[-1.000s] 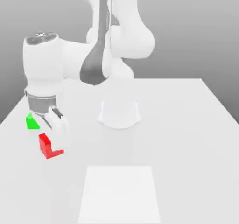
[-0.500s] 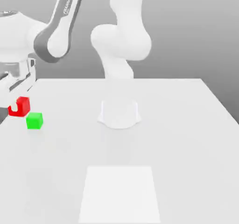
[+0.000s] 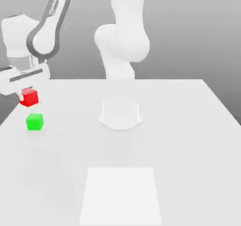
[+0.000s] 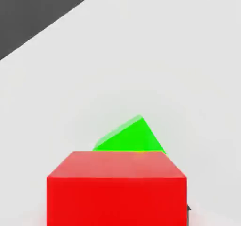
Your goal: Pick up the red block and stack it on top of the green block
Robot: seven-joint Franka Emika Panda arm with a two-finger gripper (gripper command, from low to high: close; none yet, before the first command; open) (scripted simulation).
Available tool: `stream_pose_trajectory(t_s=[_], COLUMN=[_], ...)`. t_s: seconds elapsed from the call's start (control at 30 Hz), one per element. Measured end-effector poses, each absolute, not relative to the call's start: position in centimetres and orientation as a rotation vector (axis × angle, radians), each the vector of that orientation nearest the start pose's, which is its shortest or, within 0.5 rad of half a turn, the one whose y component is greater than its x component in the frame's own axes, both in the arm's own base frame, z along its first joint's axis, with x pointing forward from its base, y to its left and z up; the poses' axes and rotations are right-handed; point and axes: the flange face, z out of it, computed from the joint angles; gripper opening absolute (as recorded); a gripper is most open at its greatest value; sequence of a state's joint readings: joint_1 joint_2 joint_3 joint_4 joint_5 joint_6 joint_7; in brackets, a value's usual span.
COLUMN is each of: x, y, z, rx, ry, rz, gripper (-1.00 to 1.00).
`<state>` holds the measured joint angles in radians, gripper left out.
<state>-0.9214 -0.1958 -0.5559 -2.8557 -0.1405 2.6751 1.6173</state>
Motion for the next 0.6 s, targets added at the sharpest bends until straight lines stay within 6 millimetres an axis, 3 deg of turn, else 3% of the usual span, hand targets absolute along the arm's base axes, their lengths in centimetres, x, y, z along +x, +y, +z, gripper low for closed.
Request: stream_pose_trajectory(t_s=[0.23, 0.53, 0.57, 0.6], x=[5.3, 4.4, 4.2, 4.2], y=[-35.7, -35.1, -35.0, -35.0], z=[22.3, 18.4, 18.1, 18.1], rx=[-0.282, -0.265, -0.261, -0.261], ry=[3.079, 3.119, 3.125, 3.125], rz=[0.011, -0.001, -0.001, -0.001], gripper=[-1.0, -1.0, 1.0, 1.0])
